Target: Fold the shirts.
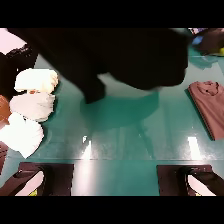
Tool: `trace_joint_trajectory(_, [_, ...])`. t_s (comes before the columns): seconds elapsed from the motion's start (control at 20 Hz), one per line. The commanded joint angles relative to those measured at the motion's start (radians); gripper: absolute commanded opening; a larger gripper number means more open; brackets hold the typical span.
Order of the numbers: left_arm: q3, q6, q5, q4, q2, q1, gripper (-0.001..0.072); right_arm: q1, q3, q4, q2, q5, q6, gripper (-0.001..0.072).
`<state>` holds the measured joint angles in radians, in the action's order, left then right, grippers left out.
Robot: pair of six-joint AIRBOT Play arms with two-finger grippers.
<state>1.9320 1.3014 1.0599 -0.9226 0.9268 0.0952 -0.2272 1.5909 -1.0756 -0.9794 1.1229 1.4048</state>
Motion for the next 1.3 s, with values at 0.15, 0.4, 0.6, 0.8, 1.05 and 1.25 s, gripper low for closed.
trace_joint_trajectory(0.15, [0.236,0.000,-0.051,0.120,-0.067,0.001,0.0026,0.005,0.272,-0.208,0.095,0.149,0.081,0.0014])
trace_joint_trajectory(0.4, [0.094,0.005,-0.034,0.061,-0.061,0.001,0.0025,0.005,0.421,-0.207,-0.040,0.357,0.167,0.0014])
trace_joint_trajectory(0.6, [-0.140,0.029,0.096,0.017,0.071,0.001,0.0026,0.005,0.312,-0.207,-0.235,0.488,0.178,0.0014])
trace_joint_trajectory(0.8, [-0.318,0.028,0.179,-0.025,0.318,0.001,0.0026,0.005,0.081,-0.206,-0.428,0.415,0.171,0.0014])
trace_joint_trajectory(1.05, [-0.370,0.027,0.037,-0.022,0.626,0.001,0.0026,0.005,-0.006,-0.196,-0.613,0.102,0.158,0.0015])
trace_joint_trajectory(1.25, [-0.370,0.027,-0.147,-0.012,0.717,-0.001,0.0027,0.005,-0.005,-0.111,-0.690,-0.080,0.158,0.0017])
